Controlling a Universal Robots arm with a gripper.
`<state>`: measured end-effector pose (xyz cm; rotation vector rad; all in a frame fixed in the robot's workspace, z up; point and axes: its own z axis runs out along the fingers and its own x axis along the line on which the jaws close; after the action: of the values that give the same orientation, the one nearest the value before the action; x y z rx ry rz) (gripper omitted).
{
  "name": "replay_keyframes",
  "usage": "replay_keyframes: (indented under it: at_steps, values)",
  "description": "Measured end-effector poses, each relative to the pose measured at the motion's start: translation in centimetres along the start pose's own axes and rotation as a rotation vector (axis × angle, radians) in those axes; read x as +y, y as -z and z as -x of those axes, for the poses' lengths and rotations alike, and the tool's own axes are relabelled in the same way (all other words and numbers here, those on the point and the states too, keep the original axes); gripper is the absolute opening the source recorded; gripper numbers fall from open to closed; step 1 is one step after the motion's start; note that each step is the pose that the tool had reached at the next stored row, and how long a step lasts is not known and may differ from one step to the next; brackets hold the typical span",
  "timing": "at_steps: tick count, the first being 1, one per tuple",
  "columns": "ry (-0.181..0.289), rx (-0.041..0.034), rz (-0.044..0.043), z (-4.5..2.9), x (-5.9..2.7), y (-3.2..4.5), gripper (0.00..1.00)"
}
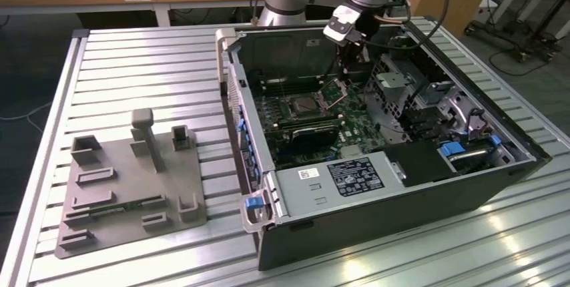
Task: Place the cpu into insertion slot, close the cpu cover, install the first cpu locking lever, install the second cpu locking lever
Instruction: 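Close the cpu cover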
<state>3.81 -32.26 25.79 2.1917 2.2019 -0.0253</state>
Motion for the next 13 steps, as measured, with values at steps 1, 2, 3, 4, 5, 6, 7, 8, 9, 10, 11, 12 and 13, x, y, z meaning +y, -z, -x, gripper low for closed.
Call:
replay_keyframes:
  at_steps: [1,2,3,4,5,6,7,8,9,10,11,12,13]
  values:
    - [0.0,0.0,0.0,0.0,0.0,0.0,0.1]
    - [0.0,-0.0001,0.0,0.0,0.0,0.0,0.1]
    - [0.0,0.0,0.0,0.0,0.0,-0.01,0.1]
    - [0.0,0.0,-0.0001,0.0,0.01,-0.01,0.1]
    - [0.0,-0.0001,0.0,0.0,0.02,-0.01,0.1]
    - [0.0,0.0,0.0,0.0,0.06,-0.01,0.1]
    - [0.0,0.0002,0.0,0.0,0.09,-0.02,0.1]
    - [0.0,0.0002,0.0,0.0,0.14,-0.02,0.1]
    - [0.0,0.0001,0.0,0.0,0.2,-0.02,0.1]
    - [0.0,0.0001,0.0,0.0,0.28,-0.03,0.1]
    - [0.0,0.0002,0.0,0.0,0.39,-0.04,0.1]
    - [0.0,0.0,0.0,0.0,0.52,-0.06,0.1]
    - [0.0,0.0,0.0,0.0,0.67,-0.08,0.1]
